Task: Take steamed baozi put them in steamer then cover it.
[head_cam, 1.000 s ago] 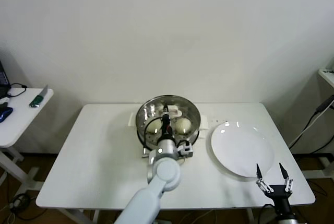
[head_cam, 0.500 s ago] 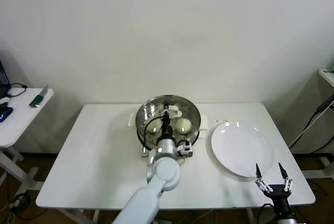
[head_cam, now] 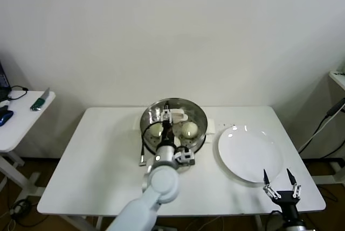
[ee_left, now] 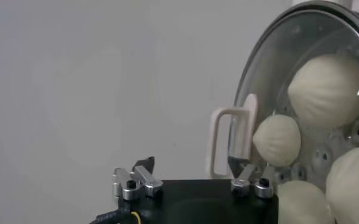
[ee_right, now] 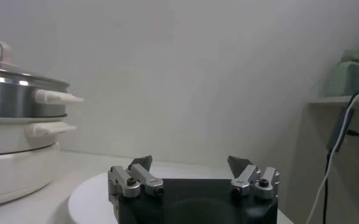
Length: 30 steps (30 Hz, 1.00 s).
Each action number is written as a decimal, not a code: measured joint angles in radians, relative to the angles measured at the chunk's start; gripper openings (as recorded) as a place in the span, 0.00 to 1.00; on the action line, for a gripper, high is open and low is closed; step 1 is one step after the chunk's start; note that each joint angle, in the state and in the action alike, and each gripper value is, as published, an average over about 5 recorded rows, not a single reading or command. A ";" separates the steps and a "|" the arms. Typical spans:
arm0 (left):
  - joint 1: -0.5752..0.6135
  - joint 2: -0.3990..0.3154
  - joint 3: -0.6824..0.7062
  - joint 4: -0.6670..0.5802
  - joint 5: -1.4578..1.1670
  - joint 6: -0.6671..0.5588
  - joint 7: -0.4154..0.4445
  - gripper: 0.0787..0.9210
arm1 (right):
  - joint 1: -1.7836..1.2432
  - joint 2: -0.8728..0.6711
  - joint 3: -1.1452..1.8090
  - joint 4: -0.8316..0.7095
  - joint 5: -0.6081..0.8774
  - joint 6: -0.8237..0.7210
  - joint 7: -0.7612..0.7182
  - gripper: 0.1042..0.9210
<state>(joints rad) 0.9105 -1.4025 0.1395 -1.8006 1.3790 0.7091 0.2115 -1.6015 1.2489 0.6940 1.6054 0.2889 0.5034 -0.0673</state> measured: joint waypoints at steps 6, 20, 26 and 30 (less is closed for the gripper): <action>0.045 0.057 -0.016 -0.102 -0.067 -0.011 -0.018 0.88 | 0.005 0.004 -0.005 0.007 0.016 -0.022 0.004 0.88; 0.252 0.167 -0.260 -0.316 -0.556 -0.169 -0.198 0.88 | 0.010 0.005 -0.022 0.032 0.038 -0.080 0.047 0.88; 0.366 0.172 -0.440 -0.351 -0.856 -0.284 -0.249 0.88 | 0.009 0.001 -0.033 0.040 0.024 -0.087 0.044 0.88; 0.440 0.164 -0.551 -0.353 -1.054 -0.381 -0.264 0.88 | 0.008 -0.007 -0.044 0.043 0.022 -0.097 0.041 0.88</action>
<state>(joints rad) 1.3503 -1.2382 -0.4113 -2.1533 0.3254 0.3276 -0.0530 -1.5937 1.2422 0.6502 1.6482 0.3109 0.4067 -0.0259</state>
